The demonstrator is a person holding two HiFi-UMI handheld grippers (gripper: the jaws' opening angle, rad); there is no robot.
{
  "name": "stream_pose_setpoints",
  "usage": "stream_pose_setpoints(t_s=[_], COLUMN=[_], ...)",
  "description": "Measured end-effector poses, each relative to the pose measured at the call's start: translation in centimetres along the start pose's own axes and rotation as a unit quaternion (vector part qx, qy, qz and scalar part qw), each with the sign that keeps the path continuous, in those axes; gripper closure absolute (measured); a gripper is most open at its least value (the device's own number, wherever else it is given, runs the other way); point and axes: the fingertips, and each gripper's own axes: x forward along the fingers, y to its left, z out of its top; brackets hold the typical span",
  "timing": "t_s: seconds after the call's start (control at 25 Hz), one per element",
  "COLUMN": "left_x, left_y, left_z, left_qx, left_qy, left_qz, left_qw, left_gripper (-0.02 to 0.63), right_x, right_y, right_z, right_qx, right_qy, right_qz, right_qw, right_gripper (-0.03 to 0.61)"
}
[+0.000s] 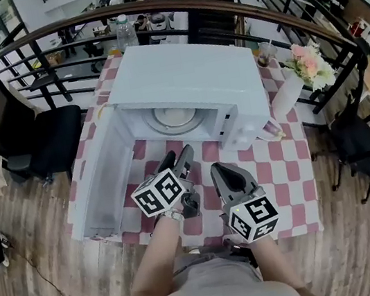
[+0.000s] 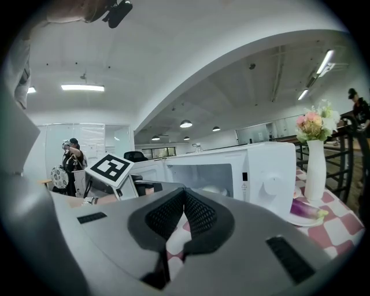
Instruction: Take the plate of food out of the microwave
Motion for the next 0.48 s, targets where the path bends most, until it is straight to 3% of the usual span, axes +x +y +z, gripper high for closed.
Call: stream_pose_setpoints(t_s=[0.28,0.48], left_x=[3.5,5.6], left_y=[4.5,7.1], left_z=[-0.2,-0.4], left_qx=[-0.116,-0.149], left_qy=[0.015,0.029], left_qz=[0.041,0.078], left_qw=[0.9923,0.9854], left_gripper=[0.357,0.357], right_x=[2.1,3.0], right_y=[-0.8,-1.7], right_z=[-1.2,-1.9], right_qx=[0.017,0.026], right_qy=[0.013,0.023], right_qz=[0.01,0.008], right_qw=[1.0,0.999], right_gripper=[0.554,0.552])
